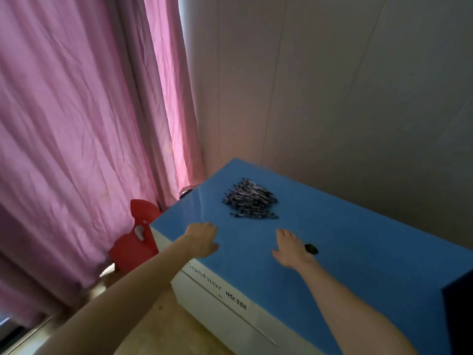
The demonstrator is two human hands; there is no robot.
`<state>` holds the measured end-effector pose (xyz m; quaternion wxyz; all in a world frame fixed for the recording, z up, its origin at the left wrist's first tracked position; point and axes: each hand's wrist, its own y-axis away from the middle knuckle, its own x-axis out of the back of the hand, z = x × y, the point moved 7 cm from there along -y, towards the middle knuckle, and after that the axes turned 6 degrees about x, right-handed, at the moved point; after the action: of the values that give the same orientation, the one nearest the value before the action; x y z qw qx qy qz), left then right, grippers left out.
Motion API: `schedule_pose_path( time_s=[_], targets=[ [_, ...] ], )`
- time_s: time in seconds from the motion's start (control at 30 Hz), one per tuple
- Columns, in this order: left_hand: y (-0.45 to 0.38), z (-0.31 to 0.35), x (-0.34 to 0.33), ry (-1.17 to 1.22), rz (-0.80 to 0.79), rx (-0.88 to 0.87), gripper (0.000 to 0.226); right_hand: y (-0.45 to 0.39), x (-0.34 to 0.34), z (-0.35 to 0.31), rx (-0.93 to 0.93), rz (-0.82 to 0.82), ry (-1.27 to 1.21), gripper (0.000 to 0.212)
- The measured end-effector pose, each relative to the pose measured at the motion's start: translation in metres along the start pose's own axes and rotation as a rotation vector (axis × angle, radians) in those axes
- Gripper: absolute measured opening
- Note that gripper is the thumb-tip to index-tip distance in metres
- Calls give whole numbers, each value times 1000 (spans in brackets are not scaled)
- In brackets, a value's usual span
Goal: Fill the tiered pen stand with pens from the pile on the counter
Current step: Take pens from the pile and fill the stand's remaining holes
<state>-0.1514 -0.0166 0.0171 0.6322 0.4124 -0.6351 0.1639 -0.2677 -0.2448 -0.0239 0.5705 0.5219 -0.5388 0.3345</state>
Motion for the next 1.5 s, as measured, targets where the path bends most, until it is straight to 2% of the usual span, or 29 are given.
schedule_pose_path(
  time_s=[0.23, 0.53, 0.8, 1.03, 1.17, 1.37, 1.5],
  targets=[
    [-86, -9, -26, -28, -28, -151, 47, -100, -15, -4, 63, 38, -44, 68],
    [-182, -30, -23, 98, -25, -208, 35, -164, -36, 0, 218, 163, 152, 47],
    [-205, -25, -33, 202, 46, -217, 33, -170, -42, -3, 296, 326, 253, 30],
    [-206, -13, -24, 357, 184, -190, 33, -156, -51, -10, 306, 299, 156, 33],
    [-212, 0, -17, 351, 275, -198, 43, -145, -52, -3, 343, 269, 119, 35],
    [-225, 12, -26, 252, 223, -174, 45, -121, -52, 18, 277, 285, 76, 36],
    [-231, 11, -22, 341, 240, -138, 34, -109, -52, 27, 240, 288, 33, 36]
  ],
)
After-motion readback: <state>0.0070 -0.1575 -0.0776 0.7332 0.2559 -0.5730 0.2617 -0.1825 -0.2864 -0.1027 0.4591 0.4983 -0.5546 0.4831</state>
